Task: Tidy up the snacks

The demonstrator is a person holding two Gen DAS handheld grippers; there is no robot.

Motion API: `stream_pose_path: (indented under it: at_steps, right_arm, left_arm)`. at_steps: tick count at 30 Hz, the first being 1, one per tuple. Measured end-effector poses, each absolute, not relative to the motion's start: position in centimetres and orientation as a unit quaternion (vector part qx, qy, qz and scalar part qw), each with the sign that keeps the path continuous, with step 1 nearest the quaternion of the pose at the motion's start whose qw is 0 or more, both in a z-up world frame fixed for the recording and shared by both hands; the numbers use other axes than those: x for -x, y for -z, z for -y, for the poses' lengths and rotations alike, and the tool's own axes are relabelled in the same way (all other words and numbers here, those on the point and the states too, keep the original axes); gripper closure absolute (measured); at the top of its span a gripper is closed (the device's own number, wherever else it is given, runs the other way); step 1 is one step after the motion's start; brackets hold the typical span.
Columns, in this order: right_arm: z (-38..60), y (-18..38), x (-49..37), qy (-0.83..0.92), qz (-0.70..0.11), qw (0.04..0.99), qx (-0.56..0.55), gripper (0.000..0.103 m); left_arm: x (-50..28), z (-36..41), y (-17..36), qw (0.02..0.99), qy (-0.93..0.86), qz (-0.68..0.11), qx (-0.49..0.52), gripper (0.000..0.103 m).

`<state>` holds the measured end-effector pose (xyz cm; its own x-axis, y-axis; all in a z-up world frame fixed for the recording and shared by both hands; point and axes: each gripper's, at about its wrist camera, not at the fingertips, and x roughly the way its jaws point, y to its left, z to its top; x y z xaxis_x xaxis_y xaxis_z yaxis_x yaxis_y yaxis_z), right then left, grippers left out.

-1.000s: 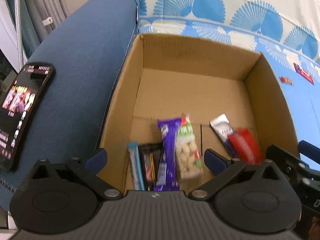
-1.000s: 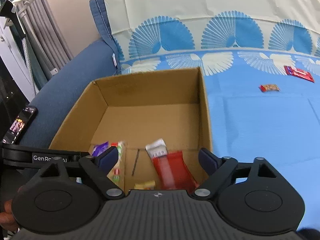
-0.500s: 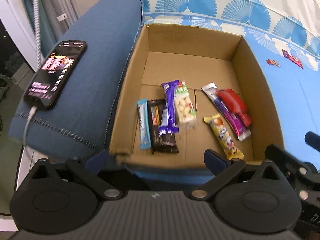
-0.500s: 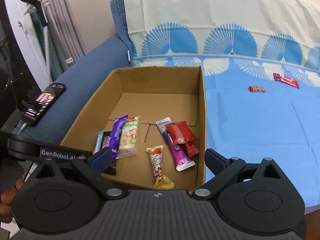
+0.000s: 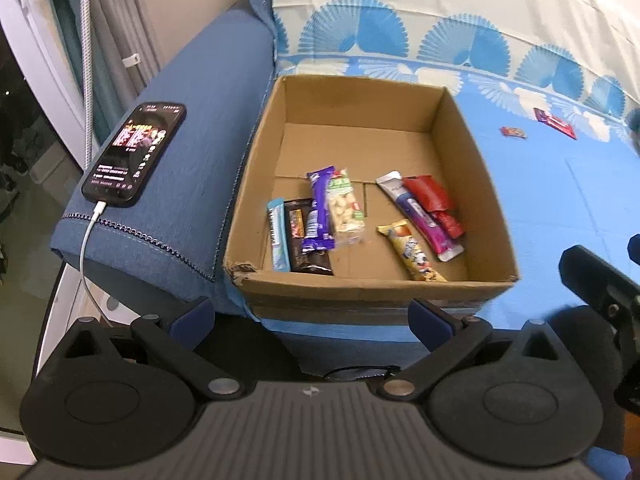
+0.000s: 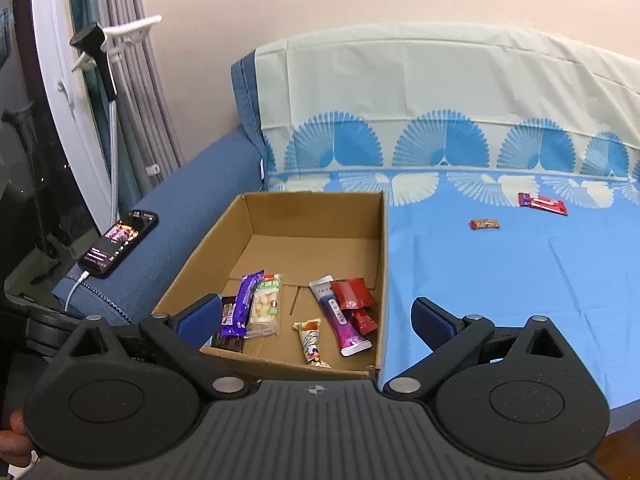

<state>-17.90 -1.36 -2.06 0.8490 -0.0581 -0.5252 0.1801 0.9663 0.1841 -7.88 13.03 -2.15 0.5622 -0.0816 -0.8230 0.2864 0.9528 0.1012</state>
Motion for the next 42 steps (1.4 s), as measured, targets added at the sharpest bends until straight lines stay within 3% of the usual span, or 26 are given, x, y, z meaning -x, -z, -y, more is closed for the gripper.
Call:
stream_pose_path:
  at_steps: [12,24,35,42]
  right_arm:
    - [5.3,1.1,22.3,0.089,-0.217,0.963,-0.133,0.003]
    - [13.7,2.2,24.7,0.143,-0.216,0.951,-0.166,0.002]
    - [25.1,4.1,22.1,0.214,-0.244,0.936,-0.134,0.002]
    - [36.0,6.6,13.8,0.221,-0.275,0.933,-0.071,0.001]
  left_arm:
    - [10.8,-8.4,-0.6,0.884,0.134,-0.419,-0.158,0.000]
    - [8.7,-0.1,-0.5,0.852,0.200,-0.452,-0.174,0.000]
    - [1.7,12.0,-0.2,0.841,0.242,-0.436,-0.211,0.000]
    - [-7.6,23.1,4.5,0.820,0.267,-0.433,-0.261,0.000]
